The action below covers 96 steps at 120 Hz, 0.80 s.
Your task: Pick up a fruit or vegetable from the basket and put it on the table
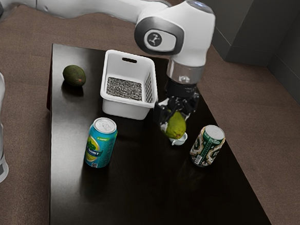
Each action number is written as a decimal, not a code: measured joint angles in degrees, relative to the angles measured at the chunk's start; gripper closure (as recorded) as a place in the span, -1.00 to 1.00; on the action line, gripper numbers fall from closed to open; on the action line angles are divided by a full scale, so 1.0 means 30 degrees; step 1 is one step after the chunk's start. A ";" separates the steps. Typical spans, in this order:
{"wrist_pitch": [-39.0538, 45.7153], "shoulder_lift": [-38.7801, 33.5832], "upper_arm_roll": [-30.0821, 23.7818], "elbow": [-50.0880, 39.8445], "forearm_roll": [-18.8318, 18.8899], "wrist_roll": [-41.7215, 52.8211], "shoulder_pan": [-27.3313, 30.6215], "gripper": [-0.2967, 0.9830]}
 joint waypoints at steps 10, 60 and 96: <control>0.0184 0.0026 -0.0304 -0.0069 -0.0393 -0.0540 -0.0154 0.09; 0.0730 -0.0254 -0.1079 -0.1278 -0.0707 -0.2364 -0.0228 -0.46; 0.0860 -0.1211 0.1829 -0.2704 -0.0724 -0.3045 0.0347 -0.53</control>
